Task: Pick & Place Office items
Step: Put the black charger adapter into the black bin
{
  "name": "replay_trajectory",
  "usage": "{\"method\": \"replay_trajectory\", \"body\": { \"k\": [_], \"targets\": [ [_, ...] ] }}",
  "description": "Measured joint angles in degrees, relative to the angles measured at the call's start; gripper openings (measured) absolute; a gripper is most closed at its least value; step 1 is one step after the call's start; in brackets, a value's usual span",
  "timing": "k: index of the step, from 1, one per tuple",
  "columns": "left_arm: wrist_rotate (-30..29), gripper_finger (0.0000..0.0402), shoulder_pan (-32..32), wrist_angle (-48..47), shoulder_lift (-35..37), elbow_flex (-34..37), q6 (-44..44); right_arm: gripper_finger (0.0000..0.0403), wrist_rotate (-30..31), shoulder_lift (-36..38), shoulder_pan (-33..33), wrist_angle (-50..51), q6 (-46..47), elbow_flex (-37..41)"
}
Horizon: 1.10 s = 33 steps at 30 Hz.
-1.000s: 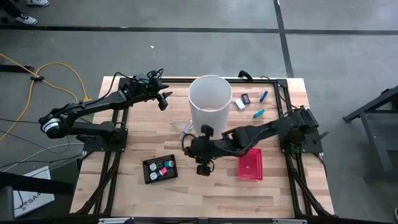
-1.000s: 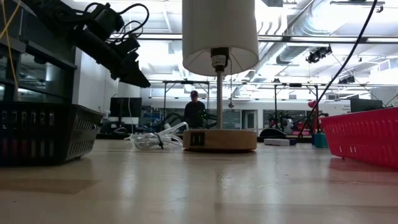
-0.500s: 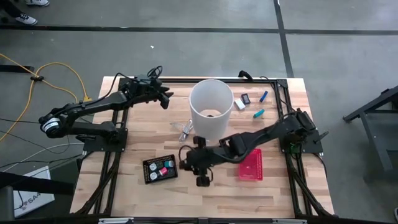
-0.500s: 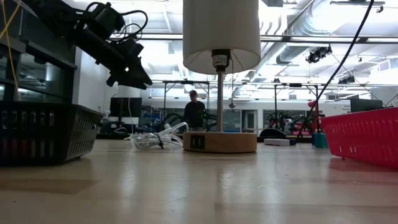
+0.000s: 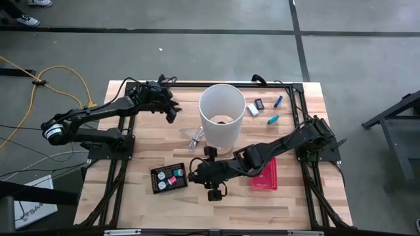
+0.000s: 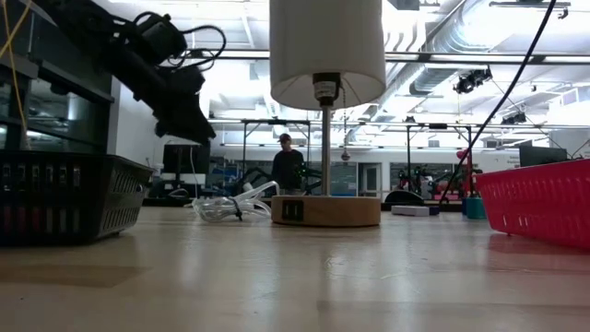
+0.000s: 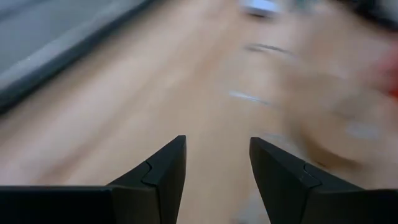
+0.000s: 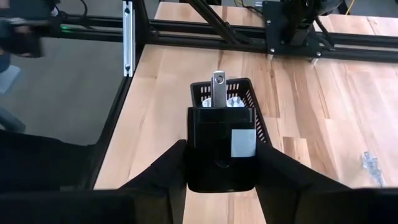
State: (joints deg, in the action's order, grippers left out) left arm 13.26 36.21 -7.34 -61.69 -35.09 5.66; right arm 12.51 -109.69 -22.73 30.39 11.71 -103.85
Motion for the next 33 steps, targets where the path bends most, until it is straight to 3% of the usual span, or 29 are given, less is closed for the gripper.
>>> {"method": "replay_trajectory", "body": {
  "k": [4,6,10,16,19,25,33],
  "targets": [
    [16.44,0.0172,-2.29,0.02,0.32,0.0,-2.04,0.0139,-0.29,0.0,0.38,-0.11,-0.98,0.0],
    [21.31,0.0172,-3.75,0.05,0.95,0.0,-2.2,0.0139,-0.3,0.0,0.41,-0.27,-1.29,0.0],
    [25.05,0.0172,-7.28,0.13,3.29,0.0,-2.28,0.0139,-0.4,0.0,0.38,-0.5,-1.47,0.0],
    [25.44,0.0172,-15.47,0.59,9.11,0.02,-2.88,0.0139,1.01,0.0,0.28,-0.5,-1.49,0.0],
    [21.39,0.0171,-20.78,1.34,12.47,0.02,-2.88,0.0139,1.03,0.0,0.23,-0.56,-1.49,0.0],
    [2.28,0.0158,-33.22,1.64,17.15,0.02,-2.86,0.0139,2.39,0.0,0.23,-0.66,-1.89,0.02],
    [-11.87,0.0156,-48.49,5.66,16.19,0.04,-1.36,0.0139,5.05,0.0,0.3,-1.37,-3.78,0.04]
  ]
}}
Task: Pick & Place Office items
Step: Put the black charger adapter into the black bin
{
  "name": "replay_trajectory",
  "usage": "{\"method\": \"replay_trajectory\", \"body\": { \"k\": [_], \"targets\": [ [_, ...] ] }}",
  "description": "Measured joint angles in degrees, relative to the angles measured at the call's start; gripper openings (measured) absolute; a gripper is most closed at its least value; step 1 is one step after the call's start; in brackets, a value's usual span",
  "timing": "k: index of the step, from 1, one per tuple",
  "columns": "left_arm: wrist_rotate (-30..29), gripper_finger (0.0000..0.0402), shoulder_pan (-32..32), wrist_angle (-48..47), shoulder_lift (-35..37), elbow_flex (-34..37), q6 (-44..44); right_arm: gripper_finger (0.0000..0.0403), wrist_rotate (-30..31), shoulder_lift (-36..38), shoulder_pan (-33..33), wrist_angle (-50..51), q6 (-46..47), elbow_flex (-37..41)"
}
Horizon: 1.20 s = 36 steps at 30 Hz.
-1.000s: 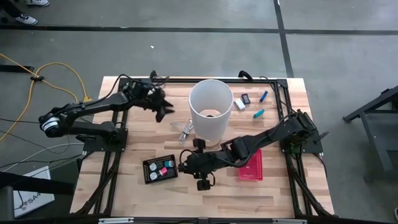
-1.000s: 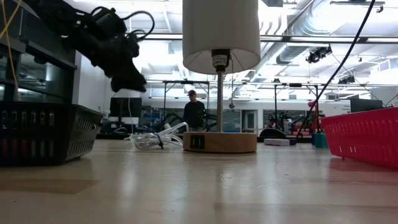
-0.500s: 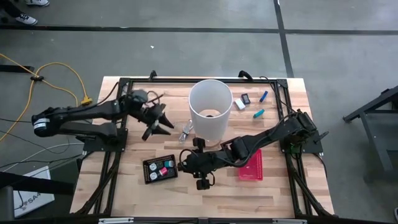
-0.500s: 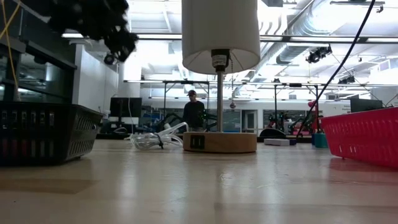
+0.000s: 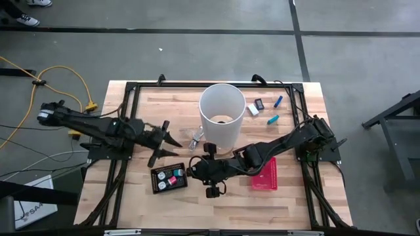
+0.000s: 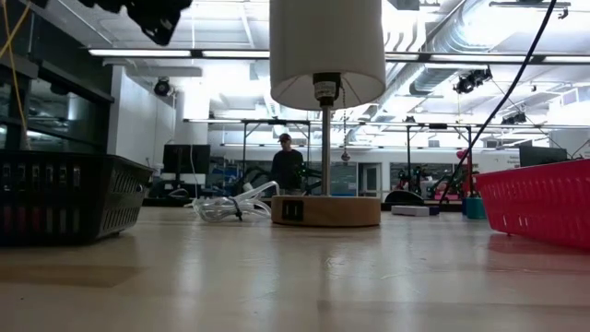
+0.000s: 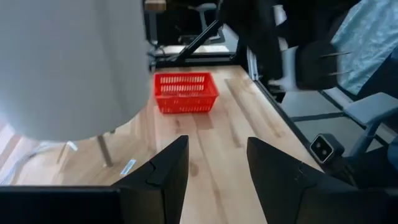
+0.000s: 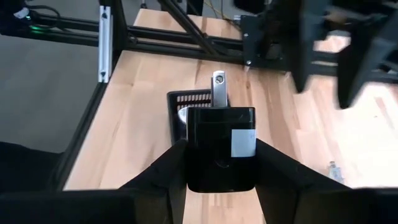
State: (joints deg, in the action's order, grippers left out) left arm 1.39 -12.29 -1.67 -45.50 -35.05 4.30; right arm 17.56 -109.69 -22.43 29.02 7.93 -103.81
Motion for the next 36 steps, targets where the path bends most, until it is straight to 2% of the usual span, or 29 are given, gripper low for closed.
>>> {"method": "replay_trajectory", "body": {
  "k": [5,11,26,36],
  "targets": [
    [-7.8,0.0155,-7.69,4.8,-2.27,0.0,-1.56,0.0139,1.17,0.0,0.04,-1.78,-0.97,0.0],
    [-16.41,0.0155,-13.84,10.27,-5.53,0.0,-4.59,0.0139,2.1,0.0,0.04,-4.16,-3.48,0.0],
    [-19.74,0.0155,-17.91,23.8,-13.61,0.0,-9.55,0.0139,4.22,0.0,0.08,-5.43,-5.25,0.0],
    [-19.83,0.0155,-17.89,25.57,-14.27,0.0,-10.97,0.0139,7.4,-0.02,0.04,-5.52,-6.71,0.0]
  ]
}}
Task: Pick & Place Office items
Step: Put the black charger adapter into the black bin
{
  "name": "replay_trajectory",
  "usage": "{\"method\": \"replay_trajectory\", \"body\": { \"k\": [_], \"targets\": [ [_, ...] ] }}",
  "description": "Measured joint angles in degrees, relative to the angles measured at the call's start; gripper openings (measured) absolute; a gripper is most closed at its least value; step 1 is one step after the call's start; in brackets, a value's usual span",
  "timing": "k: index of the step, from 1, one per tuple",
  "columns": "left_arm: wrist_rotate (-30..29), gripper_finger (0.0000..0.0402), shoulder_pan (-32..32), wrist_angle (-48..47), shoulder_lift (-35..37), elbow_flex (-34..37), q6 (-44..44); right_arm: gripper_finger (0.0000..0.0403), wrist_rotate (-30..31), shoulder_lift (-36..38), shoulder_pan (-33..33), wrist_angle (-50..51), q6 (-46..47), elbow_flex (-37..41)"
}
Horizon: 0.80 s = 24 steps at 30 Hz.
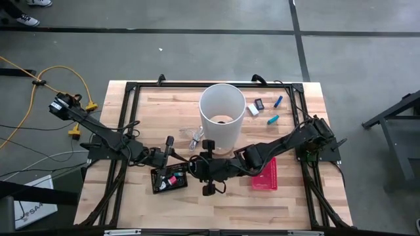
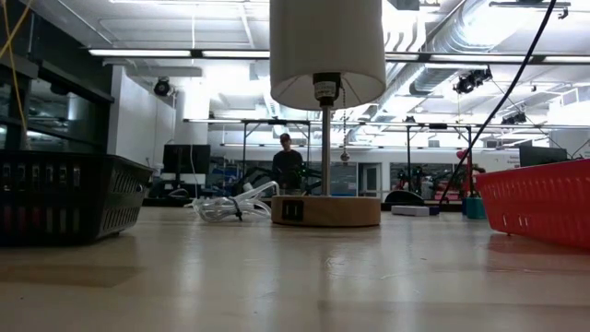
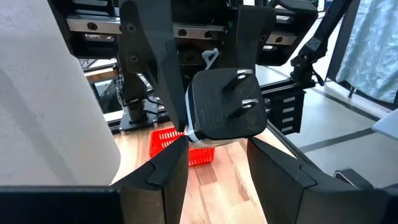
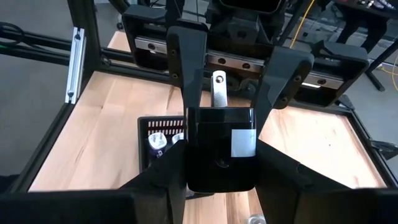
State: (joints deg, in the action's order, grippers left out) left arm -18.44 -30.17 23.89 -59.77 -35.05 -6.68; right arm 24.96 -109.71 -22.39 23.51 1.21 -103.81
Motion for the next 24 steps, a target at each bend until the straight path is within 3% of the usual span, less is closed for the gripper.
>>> {"method": "replay_trajectory", "body": {
  "k": [24],
  "targets": [
    [-0.02,0.0155,0.0,2.86,-0.02,0.07,-4.88,0.0139,2.28,0.07,-0.02,-0.03,0.07,-0.07]
  ]
}}
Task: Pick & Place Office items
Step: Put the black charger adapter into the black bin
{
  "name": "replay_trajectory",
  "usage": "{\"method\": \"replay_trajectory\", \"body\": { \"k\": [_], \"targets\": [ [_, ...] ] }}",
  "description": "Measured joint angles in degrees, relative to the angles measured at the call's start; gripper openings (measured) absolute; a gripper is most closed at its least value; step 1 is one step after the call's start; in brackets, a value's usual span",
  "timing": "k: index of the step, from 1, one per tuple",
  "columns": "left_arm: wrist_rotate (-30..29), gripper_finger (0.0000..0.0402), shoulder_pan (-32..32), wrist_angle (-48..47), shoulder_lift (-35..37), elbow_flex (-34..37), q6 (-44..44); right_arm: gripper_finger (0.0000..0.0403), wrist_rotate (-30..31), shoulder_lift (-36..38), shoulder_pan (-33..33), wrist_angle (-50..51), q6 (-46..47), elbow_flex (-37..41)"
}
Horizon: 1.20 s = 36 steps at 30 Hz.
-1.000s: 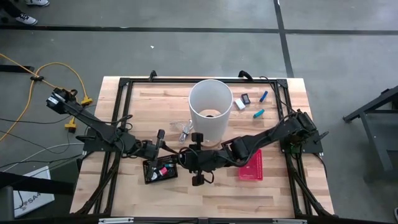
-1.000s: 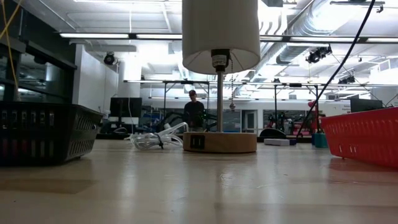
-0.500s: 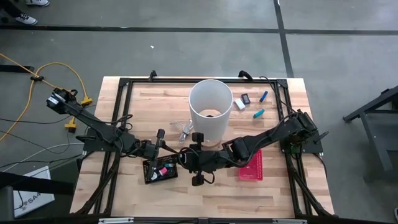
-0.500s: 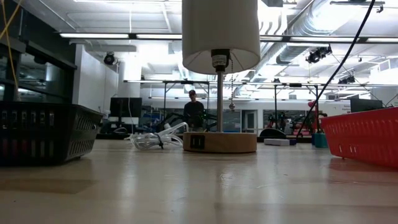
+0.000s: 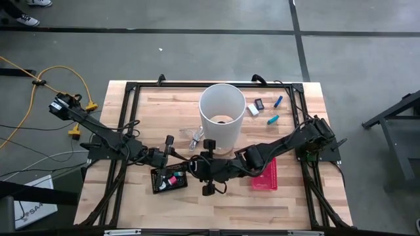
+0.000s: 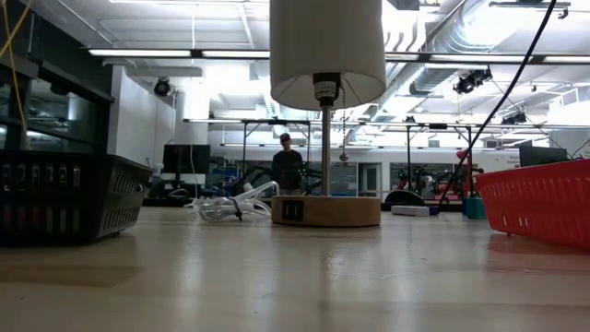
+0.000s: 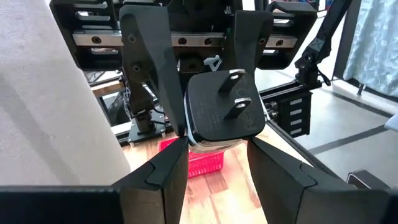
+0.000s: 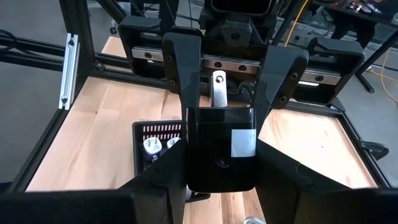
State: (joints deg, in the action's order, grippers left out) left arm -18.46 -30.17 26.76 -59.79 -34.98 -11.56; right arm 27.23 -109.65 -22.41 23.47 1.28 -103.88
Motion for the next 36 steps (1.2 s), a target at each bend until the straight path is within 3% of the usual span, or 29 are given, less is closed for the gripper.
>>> {"method": "replay_trajectory", "body": {
  "k": [10,20,36],
  "targets": [
    [-2.05,0.0159,-0.02,-0.38,0.0,0.0,0.79,0.0139,0.19,-0.02,0.1,0.2,-0.04,0.0],
    [-2.46,0.0207,-0.04,-0.49,0.02,-0.02,0.93,0.0139,1.46,-0.04,0.11,0.25,-0.63,0.02],
    [-4.18,0.0209,-2.53,0.96,0.17,-0.02,-3.02,0.0139,0.99,-0.04,0.02,-0.41,-1.24,0.02]
  ]
}}
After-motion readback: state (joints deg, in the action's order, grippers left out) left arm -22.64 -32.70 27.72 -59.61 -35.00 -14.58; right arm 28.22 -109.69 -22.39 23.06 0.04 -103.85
